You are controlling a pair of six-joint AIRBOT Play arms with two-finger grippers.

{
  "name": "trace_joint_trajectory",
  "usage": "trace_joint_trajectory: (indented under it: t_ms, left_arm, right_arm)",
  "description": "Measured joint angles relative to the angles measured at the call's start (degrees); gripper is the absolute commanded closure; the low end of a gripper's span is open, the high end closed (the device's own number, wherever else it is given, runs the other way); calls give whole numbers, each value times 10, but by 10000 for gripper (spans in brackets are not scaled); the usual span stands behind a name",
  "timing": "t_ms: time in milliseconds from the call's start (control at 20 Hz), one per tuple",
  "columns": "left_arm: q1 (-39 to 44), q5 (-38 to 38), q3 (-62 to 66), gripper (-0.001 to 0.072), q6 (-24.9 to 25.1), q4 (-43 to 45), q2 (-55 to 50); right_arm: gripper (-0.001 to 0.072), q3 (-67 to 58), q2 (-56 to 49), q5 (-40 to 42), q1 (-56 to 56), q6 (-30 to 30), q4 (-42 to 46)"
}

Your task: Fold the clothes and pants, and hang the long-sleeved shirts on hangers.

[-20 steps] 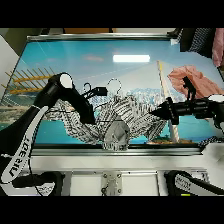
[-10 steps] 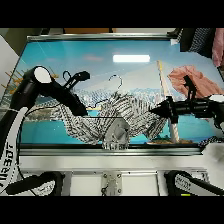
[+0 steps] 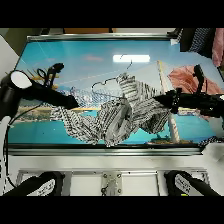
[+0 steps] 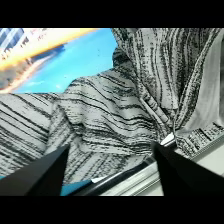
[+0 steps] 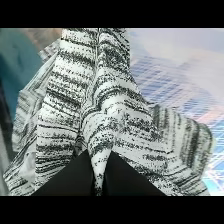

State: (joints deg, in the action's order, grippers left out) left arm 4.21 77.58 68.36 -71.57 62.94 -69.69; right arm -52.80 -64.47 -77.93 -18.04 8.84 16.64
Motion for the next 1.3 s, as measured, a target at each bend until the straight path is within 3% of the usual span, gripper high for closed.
trace_joint_trajectory:
  t_ms: [400, 650, 750, 900, 950, 1000, 1300]
  left_arm:
    - [198, -195, -235, 5, -175, -89, 24]
    - [278, -280, -268, 6, -236, -103, 2]
    - [298, -294, -256, 159, -249, -105, -23]
    - [317, -304, -222, 168, -258, -106, -67]
    - [320, -306, -211, 374, -262, -106, -80]
    - [322, -307, -202, 682, -266, -106, -91]
    - [280, -291, -177, 698, -274, -86, -100]
  right_arm:
    - [705, -1, 43, 67, 0, 37, -13]
    - [705, -1, 46, 73, 0, 45, -15]
    - [705, -1, 47, 73, 0, 47, -15]
    - [705, -1, 47, 73, 0, 47, -15]
    - [705, -1, 47, 73, 0, 47, -15]
    - [705, -1, 47, 72, 0, 47, -15]
    - [707, -1, 73, 33, -1, 54, -10]
